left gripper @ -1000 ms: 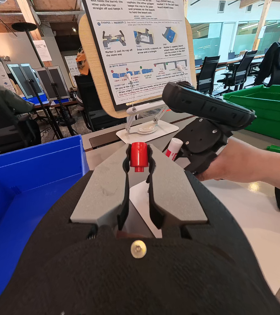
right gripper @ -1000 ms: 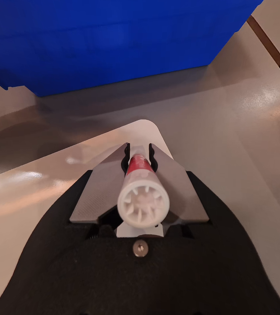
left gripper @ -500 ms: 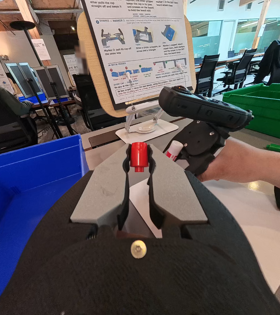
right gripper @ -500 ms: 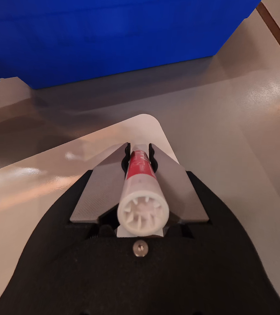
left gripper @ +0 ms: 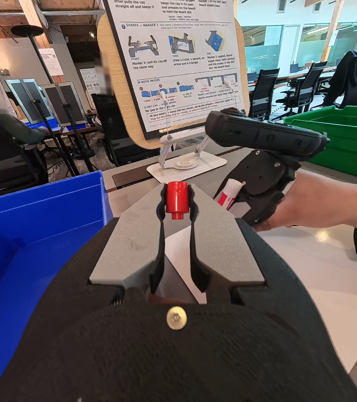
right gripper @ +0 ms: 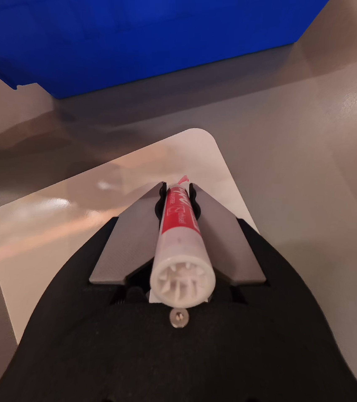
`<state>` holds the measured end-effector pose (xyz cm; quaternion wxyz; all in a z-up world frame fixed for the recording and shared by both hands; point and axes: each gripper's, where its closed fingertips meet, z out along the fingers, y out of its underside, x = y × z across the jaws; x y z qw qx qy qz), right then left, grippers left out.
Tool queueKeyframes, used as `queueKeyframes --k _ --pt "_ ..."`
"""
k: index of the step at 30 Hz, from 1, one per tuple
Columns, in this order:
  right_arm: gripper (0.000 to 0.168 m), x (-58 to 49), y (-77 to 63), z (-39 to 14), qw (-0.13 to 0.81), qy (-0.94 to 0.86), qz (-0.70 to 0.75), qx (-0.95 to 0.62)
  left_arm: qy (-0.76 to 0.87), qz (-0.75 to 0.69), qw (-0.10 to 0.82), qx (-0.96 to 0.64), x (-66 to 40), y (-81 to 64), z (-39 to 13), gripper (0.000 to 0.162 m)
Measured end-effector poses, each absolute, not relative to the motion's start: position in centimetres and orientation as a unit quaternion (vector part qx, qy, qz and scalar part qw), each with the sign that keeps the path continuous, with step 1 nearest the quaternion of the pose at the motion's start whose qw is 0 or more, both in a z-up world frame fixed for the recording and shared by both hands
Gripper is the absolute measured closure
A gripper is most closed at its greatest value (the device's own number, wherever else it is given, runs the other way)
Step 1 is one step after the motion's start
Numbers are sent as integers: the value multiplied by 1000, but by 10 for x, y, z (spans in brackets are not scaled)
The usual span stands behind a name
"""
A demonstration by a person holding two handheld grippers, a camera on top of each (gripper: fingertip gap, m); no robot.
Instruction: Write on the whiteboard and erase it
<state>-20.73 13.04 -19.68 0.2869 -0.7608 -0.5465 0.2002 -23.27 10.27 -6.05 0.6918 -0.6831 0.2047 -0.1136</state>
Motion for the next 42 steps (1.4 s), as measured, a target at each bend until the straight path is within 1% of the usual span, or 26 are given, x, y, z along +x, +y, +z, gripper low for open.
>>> queueKeyframes --k 11,18,25,30,37,42 --pt "149 -211 142 -197 309 -526 201 -767 206 -113 690 -684 -232 103 -62 146" --pt "150 -216 125 -197 283 -548 211 -759 206 -113 690 -684 -232 103 -61 146" --pt "149 -208 95 -197 229 -575 224 -753 205 -114 690 -685 -233 103 -62 146" --pt "149 -198 96 -197 220 -571 217 -761 206 -114 689 -685 -232 102 -62 146" --pt "150 -187 117 -197 236 -539 219 -778 206 -115 688 -686 -232 102 -63 146" --pt "150 -198 115 -197 246 -549 214 -770 207 -114 689 -686 -231 102 -63 146"
